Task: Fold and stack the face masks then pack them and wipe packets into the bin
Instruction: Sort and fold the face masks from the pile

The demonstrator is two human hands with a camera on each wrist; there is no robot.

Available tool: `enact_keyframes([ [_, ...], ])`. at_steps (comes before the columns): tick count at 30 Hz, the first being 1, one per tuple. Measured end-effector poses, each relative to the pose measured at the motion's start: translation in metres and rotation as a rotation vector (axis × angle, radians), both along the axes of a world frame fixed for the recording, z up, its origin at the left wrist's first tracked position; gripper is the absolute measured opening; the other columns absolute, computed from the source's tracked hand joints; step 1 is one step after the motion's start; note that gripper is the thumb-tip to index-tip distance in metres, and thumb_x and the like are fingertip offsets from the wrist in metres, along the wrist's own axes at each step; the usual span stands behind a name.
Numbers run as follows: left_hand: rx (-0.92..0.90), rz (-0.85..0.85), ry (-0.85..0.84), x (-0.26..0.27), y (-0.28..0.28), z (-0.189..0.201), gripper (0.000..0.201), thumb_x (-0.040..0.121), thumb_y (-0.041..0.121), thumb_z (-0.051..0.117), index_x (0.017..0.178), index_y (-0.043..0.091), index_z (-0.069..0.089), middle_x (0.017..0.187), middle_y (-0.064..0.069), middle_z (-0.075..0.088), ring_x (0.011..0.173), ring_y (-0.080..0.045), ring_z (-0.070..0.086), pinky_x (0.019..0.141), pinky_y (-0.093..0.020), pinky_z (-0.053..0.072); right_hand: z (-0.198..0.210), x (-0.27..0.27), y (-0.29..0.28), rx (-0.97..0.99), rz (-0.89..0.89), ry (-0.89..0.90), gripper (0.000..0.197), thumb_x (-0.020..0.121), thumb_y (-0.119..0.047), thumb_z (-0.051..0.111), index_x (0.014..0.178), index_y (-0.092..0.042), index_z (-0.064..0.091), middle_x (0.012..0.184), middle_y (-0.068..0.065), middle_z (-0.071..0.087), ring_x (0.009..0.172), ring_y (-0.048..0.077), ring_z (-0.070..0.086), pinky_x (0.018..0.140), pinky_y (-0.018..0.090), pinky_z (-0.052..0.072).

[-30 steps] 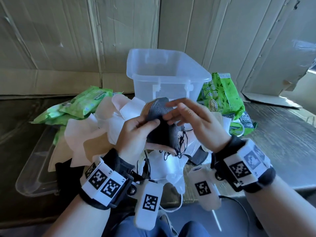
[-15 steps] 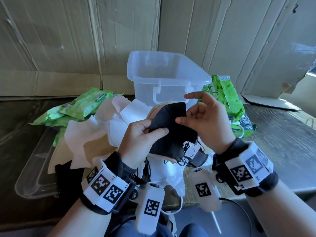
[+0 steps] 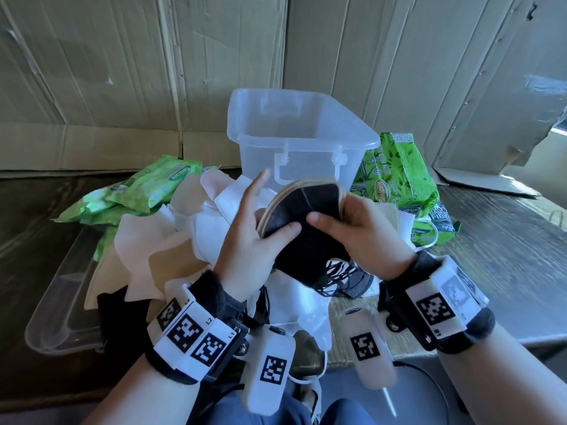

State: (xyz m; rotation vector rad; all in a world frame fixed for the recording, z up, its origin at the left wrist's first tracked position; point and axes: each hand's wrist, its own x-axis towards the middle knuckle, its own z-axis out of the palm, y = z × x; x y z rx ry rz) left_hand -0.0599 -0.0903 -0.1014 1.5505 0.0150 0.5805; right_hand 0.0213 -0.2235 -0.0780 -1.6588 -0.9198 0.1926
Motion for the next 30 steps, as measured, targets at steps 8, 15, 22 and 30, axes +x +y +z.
enact_keyframes([
  [8,-0.375,0.009,0.050,0.015,-0.011,-0.009,0.104,0.062,0.049,0.067,0.146,0.041,0.006,0.139,0.003,0.049,0.127,-0.013,0.048,0.111,-0.041,0.032,-0.006,0.002,0.010,0.189,-0.152,-0.016,0.029,0.084,-0.026,0.050,0.113,-0.020,0.048,0.110,0.000,0.061,0.108,0.011,0.057,0.099,0.037,0.045],
  [15,-0.190,0.210,0.016,0.012,-0.001,-0.013,0.099,0.061,0.028,0.075,0.139,0.048,0.018,0.144,-0.009,0.042,0.126,-0.022,0.050,0.106,-0.047,0.039,-0.007,0.007,-0.007,0.036,-0.049,0.041,0.047,0.069,0.002,0.071,0.102,-0.022,0.047,0.088,0.000,0.063,0.074,0.005,0.064,0.069,0.023,0.053],
  [22,0.056,-0.072,0.025,0.009,-0.005,-0.008,0.049,0.075,-0.014,0.061,0.098,0.029,0.064,0.098,0.003,0.068,0.089,-0.009,0.063,0.083,-0.021,0.048,-0.001,0.014,-0.022,0.033,-0.144,0.224,0.044,0.077,0.013,0.062,0.104,-0.019,0.047,0.066,0.006,0.052,0.047,0.003,0.052,0.043,0.015,0.047],
  [30,0.010,-0.071,0.195,0.014,-0.001,-0.018,0.037,0.080,0.003,0.055,0.087,0.034,0.073,0.073,-0.011,0.047,0.065,-0.020,0.035,0.059,-0.028,0.023,0.006,0.074,-0.064,-0.499,-0.802,-0.381,0.030,0.077,-0.021,0.072,0.104,-0.014,0.063,0.108,0.010,0.064,0.096,0.024,0.057,0.086,0.031,0.042],
])
